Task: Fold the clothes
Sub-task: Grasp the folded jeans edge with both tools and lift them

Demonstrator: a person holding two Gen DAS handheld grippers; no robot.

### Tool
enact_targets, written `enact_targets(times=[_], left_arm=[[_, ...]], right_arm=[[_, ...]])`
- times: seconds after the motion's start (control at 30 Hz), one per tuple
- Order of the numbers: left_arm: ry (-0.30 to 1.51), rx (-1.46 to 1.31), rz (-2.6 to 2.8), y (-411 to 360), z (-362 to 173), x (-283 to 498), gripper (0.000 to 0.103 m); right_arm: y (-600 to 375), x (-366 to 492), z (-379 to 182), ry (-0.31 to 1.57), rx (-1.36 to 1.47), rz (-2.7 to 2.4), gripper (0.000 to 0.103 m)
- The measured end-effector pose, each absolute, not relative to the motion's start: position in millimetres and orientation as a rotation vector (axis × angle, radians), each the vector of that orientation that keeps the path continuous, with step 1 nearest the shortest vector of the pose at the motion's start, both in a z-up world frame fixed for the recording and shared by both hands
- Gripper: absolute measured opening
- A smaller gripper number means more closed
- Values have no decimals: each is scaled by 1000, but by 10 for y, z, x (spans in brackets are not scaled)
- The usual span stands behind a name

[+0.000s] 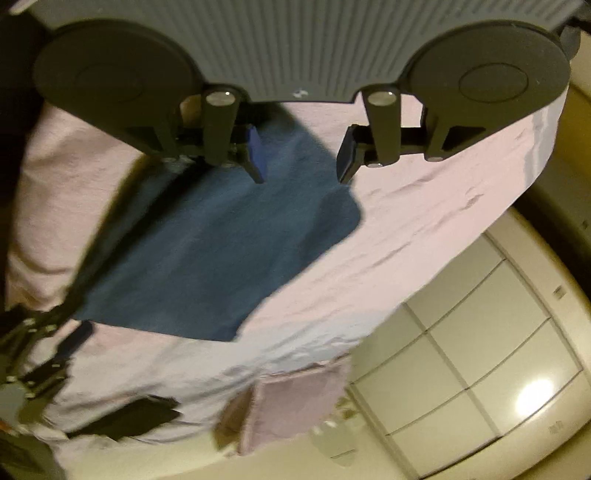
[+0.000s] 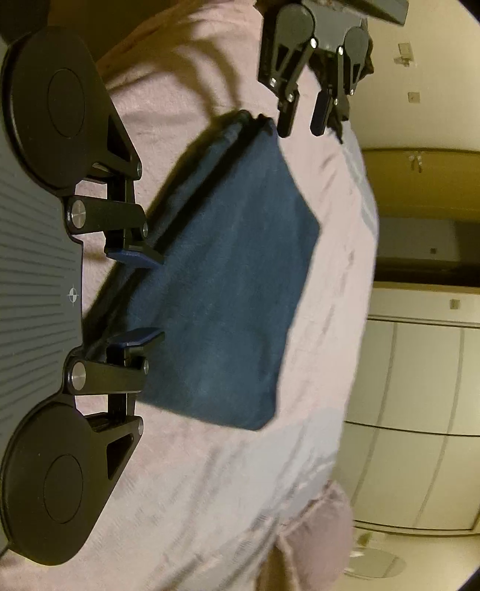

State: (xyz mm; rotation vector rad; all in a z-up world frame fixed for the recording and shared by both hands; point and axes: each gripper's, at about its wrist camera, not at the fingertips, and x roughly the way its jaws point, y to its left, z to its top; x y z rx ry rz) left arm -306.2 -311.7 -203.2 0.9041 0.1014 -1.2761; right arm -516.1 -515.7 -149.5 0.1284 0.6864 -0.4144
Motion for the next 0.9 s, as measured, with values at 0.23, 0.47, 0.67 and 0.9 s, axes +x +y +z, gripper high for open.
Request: enact_targets(times=[0.23,0.47,0.67,0.9], left_arm=[[104,953,-1276,-3137,-2142,-3056,40],[-9,946,-1278,-2918,-2072,-3178,72],[-105,1007,-1325,-2941,-2138,-3452,81],[-228,1160,-1342,-3195,-2506,-3780,89]], right_arm=[[-4953,-5167,-1467,690,-13,-379,43],[-4661,-5040,-1651,782,-368,-336,64],[-4646,-4629,-2020,859,-629,-321,64],[-4743,-4477,-2005,826,-759,-310,36]])
